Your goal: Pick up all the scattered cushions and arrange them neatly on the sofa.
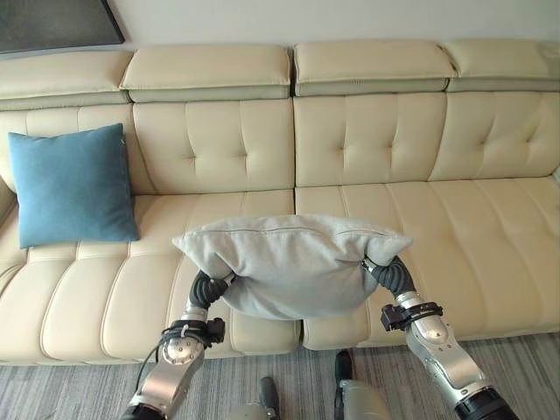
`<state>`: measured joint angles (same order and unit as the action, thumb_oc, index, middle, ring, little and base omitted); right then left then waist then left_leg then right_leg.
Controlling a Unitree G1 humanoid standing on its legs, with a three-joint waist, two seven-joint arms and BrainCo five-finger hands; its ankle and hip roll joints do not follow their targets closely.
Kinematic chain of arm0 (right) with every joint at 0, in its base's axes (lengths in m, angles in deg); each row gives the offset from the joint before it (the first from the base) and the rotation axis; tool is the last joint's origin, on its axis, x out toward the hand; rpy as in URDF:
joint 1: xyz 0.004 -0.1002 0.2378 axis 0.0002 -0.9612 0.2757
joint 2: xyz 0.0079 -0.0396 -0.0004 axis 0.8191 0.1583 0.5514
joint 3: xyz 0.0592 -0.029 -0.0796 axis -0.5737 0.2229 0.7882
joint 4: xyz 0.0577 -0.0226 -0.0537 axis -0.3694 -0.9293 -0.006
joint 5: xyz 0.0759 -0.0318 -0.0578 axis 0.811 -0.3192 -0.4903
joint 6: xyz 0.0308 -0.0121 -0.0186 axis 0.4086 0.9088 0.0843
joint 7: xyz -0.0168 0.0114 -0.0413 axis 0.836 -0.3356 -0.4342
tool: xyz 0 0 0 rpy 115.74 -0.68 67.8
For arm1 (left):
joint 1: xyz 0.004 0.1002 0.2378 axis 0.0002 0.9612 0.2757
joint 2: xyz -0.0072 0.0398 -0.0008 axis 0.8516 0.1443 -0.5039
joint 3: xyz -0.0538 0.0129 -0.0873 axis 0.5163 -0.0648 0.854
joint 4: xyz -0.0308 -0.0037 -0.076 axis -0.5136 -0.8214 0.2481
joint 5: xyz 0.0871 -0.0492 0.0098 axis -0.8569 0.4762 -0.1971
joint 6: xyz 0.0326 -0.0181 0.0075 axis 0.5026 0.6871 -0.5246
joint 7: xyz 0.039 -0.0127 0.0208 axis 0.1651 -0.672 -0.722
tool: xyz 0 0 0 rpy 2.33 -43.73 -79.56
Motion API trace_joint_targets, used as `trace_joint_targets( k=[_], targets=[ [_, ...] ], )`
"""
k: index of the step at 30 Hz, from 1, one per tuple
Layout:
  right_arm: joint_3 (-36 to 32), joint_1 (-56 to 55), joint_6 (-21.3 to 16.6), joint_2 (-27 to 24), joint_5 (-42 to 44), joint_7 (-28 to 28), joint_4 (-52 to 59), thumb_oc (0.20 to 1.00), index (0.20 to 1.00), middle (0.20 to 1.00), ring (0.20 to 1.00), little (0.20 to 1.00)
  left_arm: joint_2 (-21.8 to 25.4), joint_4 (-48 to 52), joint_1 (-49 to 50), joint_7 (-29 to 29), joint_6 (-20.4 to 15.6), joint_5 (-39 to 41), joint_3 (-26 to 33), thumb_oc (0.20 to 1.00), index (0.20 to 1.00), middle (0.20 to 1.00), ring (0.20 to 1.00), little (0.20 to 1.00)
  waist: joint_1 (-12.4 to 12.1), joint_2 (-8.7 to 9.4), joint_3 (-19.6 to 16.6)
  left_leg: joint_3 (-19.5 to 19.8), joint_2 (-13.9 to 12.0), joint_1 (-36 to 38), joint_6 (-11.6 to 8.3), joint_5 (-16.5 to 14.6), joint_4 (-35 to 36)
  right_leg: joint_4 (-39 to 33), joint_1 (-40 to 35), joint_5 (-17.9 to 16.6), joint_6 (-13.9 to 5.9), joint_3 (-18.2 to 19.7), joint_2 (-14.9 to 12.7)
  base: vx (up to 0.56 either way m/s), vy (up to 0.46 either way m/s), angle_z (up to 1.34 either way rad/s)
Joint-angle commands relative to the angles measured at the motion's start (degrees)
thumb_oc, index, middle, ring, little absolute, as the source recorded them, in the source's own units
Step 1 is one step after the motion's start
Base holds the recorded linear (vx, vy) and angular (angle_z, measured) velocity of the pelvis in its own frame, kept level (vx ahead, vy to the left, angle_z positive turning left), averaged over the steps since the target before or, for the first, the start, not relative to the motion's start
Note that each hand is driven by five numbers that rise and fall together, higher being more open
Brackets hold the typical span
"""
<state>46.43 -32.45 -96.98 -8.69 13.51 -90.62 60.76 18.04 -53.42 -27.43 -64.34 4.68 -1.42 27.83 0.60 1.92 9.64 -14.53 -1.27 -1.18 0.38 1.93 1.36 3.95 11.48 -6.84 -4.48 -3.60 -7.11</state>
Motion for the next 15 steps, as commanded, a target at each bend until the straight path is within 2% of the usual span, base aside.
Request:
trace_joint_targets(
  k=[1, 8, 11, 15],
  targets=[
    [1.15, 6.72, -5.92, 2.5, 1.09, 3.26, 8.17, 0.2, 0.2, 0.2, 0.2, 0.2, -0.97, 6.42, -5.91, 2.05, -5.43, -2.05, -0.17, 0.2, 0.2, 0.2, 0.2, 0.2, 0.53, 0.43, -3.05, 4.3, -0.04, -2.67, -1.92, -5.72, -6.37, 3.08, -5.8, 9.26, -3.75, -1.75, -0.48, 0.15, -0.101, 0.05],
    [2.73, 13.83, -6.27, 3.95, -0.75, -0.48, 5.72, 0.2, 0.2, 0.2, 0.2, 0.2, -2.17, 4.28, -10.95, -2.38, -5.77, -1.65, -0.48, 0.2, 0.2, 0.2, 0.2, 0.2, 0.29, -0.19, -3.68, 4.78, -0.44, -1.54, -2.72, -4.51, -3.2, 0.23, -7.61, 9.52, -3.12, -3.07, 0.07, 0.07, -0.058, 0.04],
    [4.14, 22.15, -6.15, 5.04, -2.86, -4.78, 1.96, 0.2, 0.2, 0.2, 0.2, 0.2, -2.63, 1.72, -17.97, -7.23, -5.92, -2.48, -1.27, 0.2, 0.2, 0.2, 0.2, 0.2, -0.27, -0.53, -2.6, 4.96, -0.66, -3.46, -3.02, -3.59, -2.3, 0.23, -5.48, 9.29, -2.9, -3.01, 0.25, -0.08, -0.046, 0.03],
    [5.84, 35.65, -6.1, 6.53, -2.8, -10.07, -6.86, 0.2, 0.2, 0.2, 0.2, 0.2, -2.16, -4.8, -31.46, -15.16, -6.51, -3.84, -2.8, 0.2, 0.2, 0.2, 0.2, 0.2, -1.1, -0.8, -0.04, 5.59, -0.89, -9.85, -3.34, -1.88, -2.42, 1.56, 1.46, 8.38, -2.77, -1.98, 0.48, -0.17, -0.031, 0.06]
  ],
)
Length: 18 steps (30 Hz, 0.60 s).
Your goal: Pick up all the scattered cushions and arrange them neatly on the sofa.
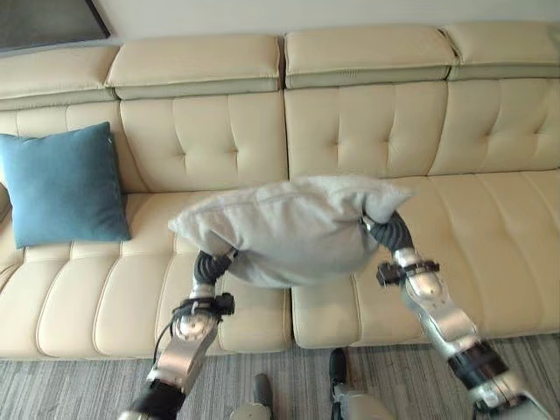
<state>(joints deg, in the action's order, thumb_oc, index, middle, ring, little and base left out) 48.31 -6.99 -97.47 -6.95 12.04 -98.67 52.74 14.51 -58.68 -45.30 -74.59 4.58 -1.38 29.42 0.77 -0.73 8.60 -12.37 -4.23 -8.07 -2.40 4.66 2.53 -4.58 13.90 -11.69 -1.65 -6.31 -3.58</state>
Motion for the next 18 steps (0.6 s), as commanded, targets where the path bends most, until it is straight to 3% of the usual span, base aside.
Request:
trace_joint_targets(
  k=[1, 4, 7, 8, 9, 10, 11, 12, 18],
  targets=[
    [3.92, 10.5, -5.69, 4.78, -1.3, -2.02, 0.97, 0.2, 0.2, 0.2, 0.2, 0.2, 1.36, 0.26, -13.91, -4.96, -6.5, -3.87, -4.42, 0.2, 0.2, 0.2, 0.2, 0.2, -1.3, 1.86, 1.0, 3.41, 2.07, -3.23, -0.55, -4.59, -3.68, 10.21, -0.64, 13.24, -5.58, 0.76, -3.07, -0.1, -0.022, 0.05],
    [5.4, 24.22, -5.2, 3.97, -1.21, -6.22, -9.52, 0.2, 0.2, 0.2, 0.2, 0.2, 2.57, -9.9, -28.47, -9.58, -7.47, -2.21, -6.63, 0.2, 0.2, 0.2, 0.2, 0.2, -1.77, 1.42, 2.48, 4.0, 1.54, -7.87, -1.16, -2.57, -3.12, 11.41, 4.51, 12.74, -5.71, 1.3, -3.2, -0.08, -0.025, 0.05],
    [5.96, 29.5, -5.12, 3.2, -0.13, -7.32, -14.61, 0.2, 0.2, 0.2, 0.2, 0.2, 3.18, -14.86, -34.51, -9.69, -7.49, -0.87, -8.09, 0.2, 0.2, 0.2, 0.2, 0.2, -1.9, 1.12, 3.25, 4.26, 1.31, -9.69, -1.55, -1.61, -2.49, 11.66, 6.5, 12.46, -5.87, 1.36, -3.22, -0.03, -0.018, 0.03],
    [6.67, 32.78, -4.65, 2.71, 0.98, -7.53, -18.85, 0.2, 0.2, 0.2, 0.2, 0.2, 3.83, -19.86, -38.9, -9.19, -7.27, 0.94, -9.43, 0.335, 0.335, 0.335, 0.335, 0.335, -1.77, 0.94, 3.86, 4.7, 1.26, -10.89, -1.73, -1.07, -2.3, 11.8, 7.8, 12.35, -5.95, 1.3, -3.11, -0.04, -0.026, 0.1],
    [7.16, 34.23, -4.23, 2.39, 1.48, -7.64, -20.78, 0.2, 0.2, 0.2, 0.2, 0.2, 3.86, -21.84, -40.58, -8.8, -7.2, 2.13, -9.8, 0.815, 0.815, 0.815, 0.815, 0.815, -1.75, 0.81, 4.21, 4.87, 1.29, -11.47, -1.78, -0.89, -2.17, 11.93, 8.42, 12.34, -6.01, 1.36, -3.13, -0.04, -0.024, 0.08],
    [7.46, 35.49, -3.98, 2.04, 1.99, -7.71, -22.64, 0.514, 0.514, 0.514, 0.514, 0.514, 3.76, -24.35, -42.19, -8.07, -6.95, 3.95, -10.2, 1.0, 1.0, 1.0, 1.0, 1.0, -1.71, 0.73, 4.58, 5.08, 1.25, -12.03, -1.84, -0.6, -2.19, 12.1, 9.06, 12.27, -6.02, 1.33, -3.13, 0.0, 0.0, 0.0],
    [7.48, 36.89, -3.69, 1.79, 2.69, -7.96, -24.37, 0.724, 0.724, 0.724, 0.724, 0.724, 3.8, -26.51, -43.8, -7.62, -6.77, 5.15, -10.41, 1.0, 1.0, 1.0, 1.0, 1.0, -1.7, 0.67, 4.93, 5.34, 1.28, -12.5, -1.88, -0.42, -2.14, 12.22, 9.57, 12.2, -6.03, 1.44, -3.09, 0.0, 0.0, 0.0],
    [7.47, 37.01, -3.73, 1.77, 2.72, -7.93, -24.45, 1.0, 1.0, 1.0, 1.0, 1.0, 3.81, -26.62, -43.94, -7.56, -6.83, 5.21, -10.42, 1.0, 1.0, 1.0, 1.0, 1.0, -1.7, 0.67, 4.98, 5.35, 1.28, -12.54, -1.88, -0.41, -2.16, 12.25, 9.61, 12.21, -6.03, 1.43, -3.1, 0.0, 0.0, 0.0],
    [7.09, 40.51, -2.8, 0.13, 4.32, -8.73, -26.58, 1.0, 1.0, 1.0, 1.0, 1.0, 6.26, -32.93, -47.69, -4.57, -5.31, 8.2, -10.36, 1.0, 1.0, 1.0, 1.0, 1.0, -1.12, 0.69, 6.22, 6.03, 1.34, -13.3, -2.15, 0.32, -1.36, 12.48, 10.79, 11.81, -6.21, 1.76, -2.7, 0.01, -0.001, 0.03]
  ],
)
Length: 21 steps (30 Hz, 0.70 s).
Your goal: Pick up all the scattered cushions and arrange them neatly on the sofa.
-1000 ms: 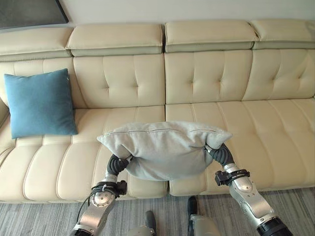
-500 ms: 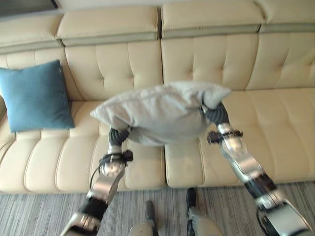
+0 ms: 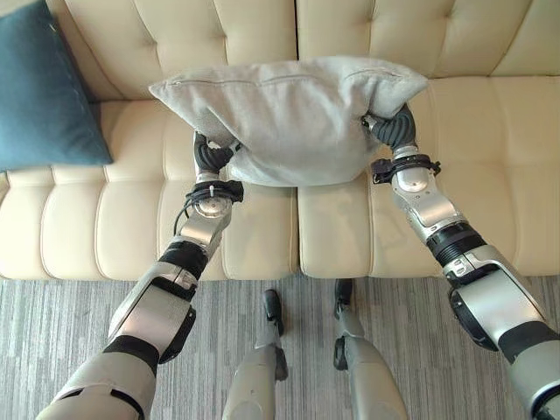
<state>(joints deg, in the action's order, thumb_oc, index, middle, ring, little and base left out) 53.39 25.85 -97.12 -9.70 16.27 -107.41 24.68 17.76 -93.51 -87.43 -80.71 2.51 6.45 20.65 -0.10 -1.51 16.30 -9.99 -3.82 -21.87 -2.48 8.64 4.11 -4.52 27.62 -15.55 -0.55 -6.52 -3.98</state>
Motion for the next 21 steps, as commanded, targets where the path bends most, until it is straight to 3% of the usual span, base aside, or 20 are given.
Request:
trace_joint_targets(
  k=[1, 4, 6, 11, 14, 19, 21],
  targets=[
    [2.02, 8.55, -3.33, 1.75, 0.04, -0.17, 1.59, 1.0, 1.0, 1.0, 1.0, 1.0, 5.13, 1.48, -6.23, 2.01, -3.0, -0.44, -1.62, 1.0, 1.0, 1.0, 1.0, 1.0, -0.11, 1.6, -1.7, 3.61, 0.95, 0.7, -2.12, -3.61, -2.37, 11.82, -3.13, 15.54, -7.42, 2.35, -2.18, 0.0, 0.0, 0.0],
    [1.59, 9.94, -3.7, -0.13, 0.51, -0.22, 1.48, 1.0, 1.0, 1.0, 1.0, 1.0, 7.8, 1.53, -7.0, 2.33, -2.96, -0.89, -1.52, 1.0, 1.0, 1.0, 1.0, 1.0, -0.16, 1.71, -1.91, 3.48, 0.89, 0.72, -2.28, -3.25, -1.84, 11.15, -3.2, 15.02, -7.57, 2.39, -2.1, 0.0, 0.0, 0.0],
    [1.29, 11.5, -4.75, -3.87, 4.66, 1.84, 0.57, 1.0, 1.0, 1.0, 1.0, 1.0, 13.32, 2.23, -7.85, 3.78, -3.22, -2.97, -2.6, 1.0, 1.0, 1.0, 1.0, 1.0, -0.37, 1.79, -2.14, 3.4, 0.86, 1.15, -2.59, -2.95, -1.08, 10.29, -3.57, 14.59, -7.83, 2.45, -2.09, 0.0, 0.0, 0.0],
    [0.12, 11.91, -5.91, -8.15, 12.83, 5.3, -1.48, 1.0, 1.0, 1.0, 1.0, 1.0, 18.94, 0.57, -6.29, 6.92, -3.3, -2.08, -2.7, 1.0, 1.0, 1.0, 1.0, 1.0, -0.36, 1.93, -2.77, 2.87, 0.82, 2.22, -2.84, -3.14, -0.3, 9.09, -4.4, 14.15, -8.15, 2.73, -2.11, 0.01, 0.008, 0.0],
    [-1.42, 10.74, -6.57, -9.98, 15.41, 5.8, -1.58, 1.0, 1.0, 1.0, 1.0, 1.0, 20.05, 1.62, -3.62, 8.07, -3.78, -0.24, -0.83, 1.0, 1.0, 1.0, 1.0, 1.0, -0.4, 1.84, -2.86, 2.63, 0.83, 2.51, -2.86, -3.0, -0.27, 8.68, -4.84, 13.74, -8.17, 2.78, -2.18, 0.01, 0.014, 0.0],
    [-8.05, 0.93, -8.31, -10.81, 15.33, 6.02, 8.62, 1.0, 1.0, 1.0, 1.0, 1.0, 19.43, 9.53, 6.96, 10.58, -4.84, 2.14, 4.84, 1.0, 1.0, 1.0, 1.0, 1.0, -0.09, 1.54, -3.23, 2.29, 0.99, 3.35, -2.79, -3.29, 0.02, 8.23, -5.76, 13.62, -8.15, 2.99, -2.27, 0.03, 0.047, -0.01],
    [-13.75, -12.31, -9.0, -10.42, 10.45, 8.15, 19.83, 1.0, 1.0, 1.0, 1.0, 1.0, 16.86, 15.88, 16.68, 11.74, -5.09, 0.7, 9.78, 1.0, 1.0, 1.0, 1.0, 1.0, 0.78, 1.36, -3.56, 2.03, 1.06, 4.3, -2.53, -3.85, 0.11, 7.94, -6.67, 13.8, -8.11, 3.03, -2.39, 0.06, 0.046, -0.01]
  ],
)
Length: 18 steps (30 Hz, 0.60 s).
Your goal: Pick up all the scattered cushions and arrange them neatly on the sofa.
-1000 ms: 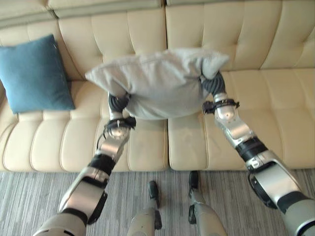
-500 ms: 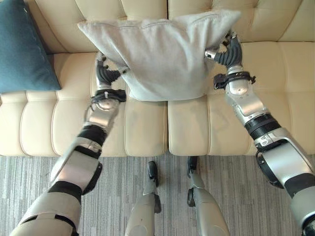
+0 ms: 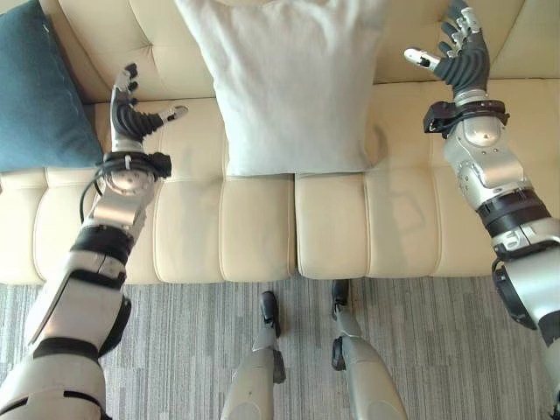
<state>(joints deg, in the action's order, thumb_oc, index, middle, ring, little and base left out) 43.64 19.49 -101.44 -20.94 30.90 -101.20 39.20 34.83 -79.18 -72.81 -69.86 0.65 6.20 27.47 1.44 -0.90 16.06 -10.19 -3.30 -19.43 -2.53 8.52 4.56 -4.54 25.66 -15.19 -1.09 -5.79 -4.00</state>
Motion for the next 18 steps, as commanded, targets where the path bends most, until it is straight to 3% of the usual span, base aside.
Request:
trace_joint_targets(
  k=[1, 5, 10, 18],
  targets=[
    [-5.96, -11.22, -4.55, 1.16, -5.93, 2.75, 8.66, 1.0, 1.0, 1.0, 1.0, 1.0, -0.9, 3.6, 6.15, 1.23, -3.27, -0.34, 4.75, 1.0, 1.0, 1.0, 1.0, 1.0, -0.51, 0.73, -3.52, 2.19, 0.6, 2.57, -2.41, -4.18, -0.38, 7.95, -5.41, 13.76, -7.57, 2.31, -2.44, 0.06, 0.035, 0.0],
    [-10.91, -30.4, -3.61, 2.49, -13.39, 8.08, 18.58, 1.0, 1.0, 1.0, 1.0, 1.0, -5.73, 11.2, 21.53, 4.32, -2.36, -4.64, 9.39, 1.0, 1.0, 1.0, 1.0, 1.0, 0.2, 0.76, -4.45, 1.79, 0.8, 4.83, -2.03, -4.98, -0.07, 7.35, -7.73, 13.92, -7.67, 2.07, -2.78, 0.05, 0.025, -0.09],
    [-15.18, -54.71, -1.53, 4.49, -24.35, 14.86, 21.72, 1.0, 1.0, 1.0, 1.0, 1.0, -11.29, 15.65, 43.27, 12.18, 0.19, -7.18, 15.08, 1.0, 1.0, 1.0, 1.0, 1.0, 1.43, 1.21, -6.83, 1.14, 1.42, 10.11, -1.22, -6.06, 0.44, 6.12, -13.52, 13.52, -8.18, 1.35, -2.85, 0.09, 0.021, -0.05],
    [-10.86, -61.31, 0.93, 7.02, -31.01, 16.24, 10.38, 1.0, 1.0, 1.0, 1.0, 1.0, -15.71, 7.58, 51.57, 14.15, 2.57, -12.65, 13.2, 1.0, 1.0, 1.0, 1.0, 1.0, 1.97, 2.03, -9.5, 0.74, 2.08, 16.1, -0.55, -7.68, -0.38, 6.22, -19.15, 13.52, -8.7, 1.42, -3.11, 0.02, 0.031, -0.09]
  ],
)
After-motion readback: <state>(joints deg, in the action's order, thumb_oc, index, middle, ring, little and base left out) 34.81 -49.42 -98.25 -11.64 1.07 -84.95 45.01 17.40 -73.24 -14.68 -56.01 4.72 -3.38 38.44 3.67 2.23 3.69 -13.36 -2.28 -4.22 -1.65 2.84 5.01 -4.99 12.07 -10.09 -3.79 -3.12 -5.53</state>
